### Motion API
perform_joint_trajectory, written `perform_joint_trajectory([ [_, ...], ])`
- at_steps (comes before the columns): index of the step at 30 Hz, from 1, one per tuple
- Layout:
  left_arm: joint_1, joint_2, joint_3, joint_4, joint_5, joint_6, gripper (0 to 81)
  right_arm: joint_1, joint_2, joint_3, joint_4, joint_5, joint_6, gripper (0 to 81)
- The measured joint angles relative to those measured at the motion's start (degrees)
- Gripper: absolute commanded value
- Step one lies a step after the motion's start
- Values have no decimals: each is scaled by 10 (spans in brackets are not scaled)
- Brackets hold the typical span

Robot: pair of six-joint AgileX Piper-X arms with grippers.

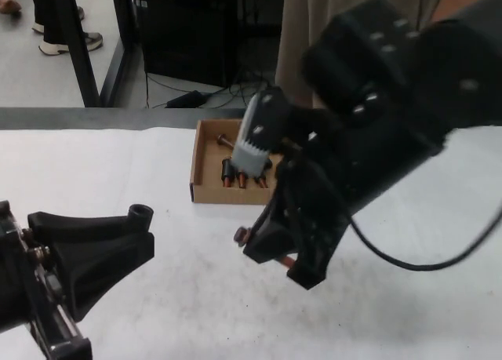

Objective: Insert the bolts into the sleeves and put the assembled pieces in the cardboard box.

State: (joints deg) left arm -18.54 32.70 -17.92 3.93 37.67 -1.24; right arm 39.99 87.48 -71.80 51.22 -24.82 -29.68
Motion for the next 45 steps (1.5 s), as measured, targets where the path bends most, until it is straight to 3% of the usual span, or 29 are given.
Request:
perform_joint_trajectory([
  [5, 0, 0, 4, 17, 23, 1, 8, 0, -67, 56, -81, -10, 79, 2],
  [10, 0, 2, 4, 22, 39, 8, 8, 0, -166, 165, -245, -19, 228, 2],
  [13, -5, 16, 4, 24, 63, 12, 8, 0, -190, 193, -295, -20, 262, 2],
  [26, -71, 115, 4, -8, 75, 57, 8, 0, -264, 319, -573, -17, 479, 2],
  [38, -129, 148, 4, -106, 43, 75, 8, 1, -268, 369, -688, -12, 582, 2],
  [45, -134, 179, 4, -130, 15, 66, 8, 37, -268, 372, -692, -12, 604, 2],
])
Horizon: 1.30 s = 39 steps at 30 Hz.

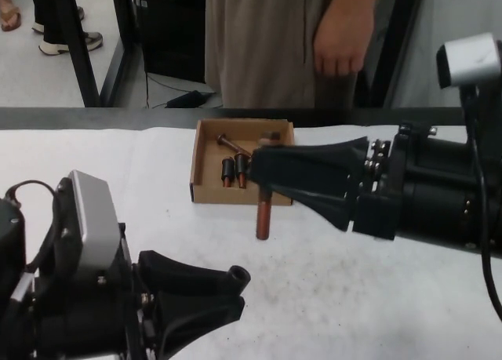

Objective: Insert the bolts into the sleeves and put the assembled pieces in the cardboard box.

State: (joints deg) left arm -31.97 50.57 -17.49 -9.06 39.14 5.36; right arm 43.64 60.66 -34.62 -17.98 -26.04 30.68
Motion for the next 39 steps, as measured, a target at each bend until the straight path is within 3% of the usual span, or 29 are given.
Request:
perform_joint_trajectory([
  [12, 0, 22, 0, -99, 3, -115, 8, 14, 0, 0, 0, 1, 3, 2],
  [28, 0, 22, 0, -107, 72, -136, 8, 13, 0, 1, 9, 9, -19, 2],
  [39, 0, 22, 3, -120, 76, -138, 8, 13, -3, 8, 12, 15, -36, 2],
])
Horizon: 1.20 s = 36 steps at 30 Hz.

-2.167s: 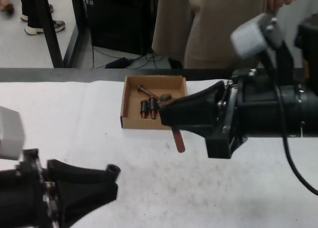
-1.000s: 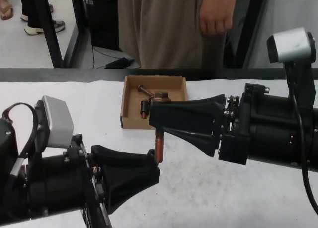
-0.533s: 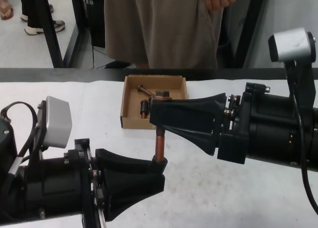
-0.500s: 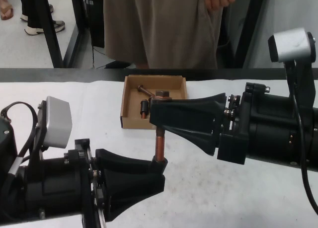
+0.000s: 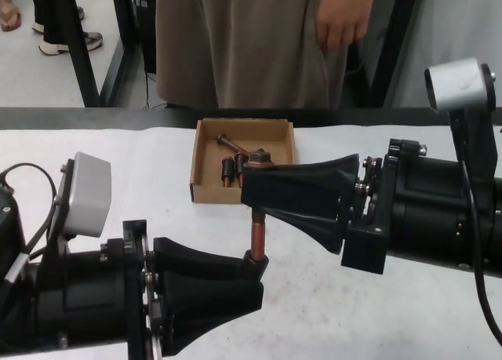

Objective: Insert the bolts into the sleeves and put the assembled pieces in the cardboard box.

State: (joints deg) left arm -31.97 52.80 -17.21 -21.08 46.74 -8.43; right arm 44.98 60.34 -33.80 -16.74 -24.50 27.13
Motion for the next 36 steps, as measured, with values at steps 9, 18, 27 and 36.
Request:
perform_joint_trajectory([
  [9, 0, 0, 0, -9, 14, -10, 8, 0, 0, 2, 6, 1, -13, 2],
  [18, -2, 0, 4, -77, -17, -111, 8, 0, -1, 2, 4, 1, -25, 2],
  [27, -4, 0, 3, -135, -57, -179, 8, 0, -10, 1, 3, -7, -26, 2],
  [36, -6, 0, 3, -147, -59, -199, 8, -3, -16, 1, 5, -31, -14, 13],
])
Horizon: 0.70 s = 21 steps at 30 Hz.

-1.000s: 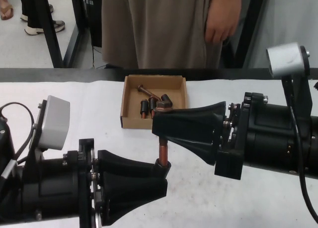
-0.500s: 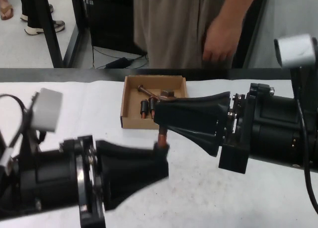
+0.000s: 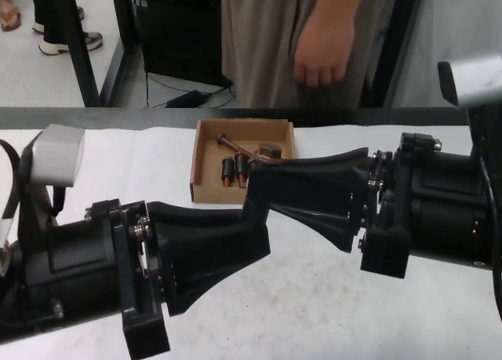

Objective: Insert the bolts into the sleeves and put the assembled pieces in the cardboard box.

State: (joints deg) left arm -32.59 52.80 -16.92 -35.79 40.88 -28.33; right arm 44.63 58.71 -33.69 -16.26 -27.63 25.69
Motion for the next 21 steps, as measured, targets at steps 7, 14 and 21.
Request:
perform_joint_trajectory([
  [7, -1, 0, 1, -2, -1, 0, 8, -3, 0, 0, 0, -20, 14, 358],
  [14, 0, 0, 3, 0, -38, 0, 8, -4, -9, -2, 2, -63, 93, 482],
  [21, 8, 1, 0, -9, -114, -4, 8, 5, -8, 3, 54, -235, 151, 227],
])
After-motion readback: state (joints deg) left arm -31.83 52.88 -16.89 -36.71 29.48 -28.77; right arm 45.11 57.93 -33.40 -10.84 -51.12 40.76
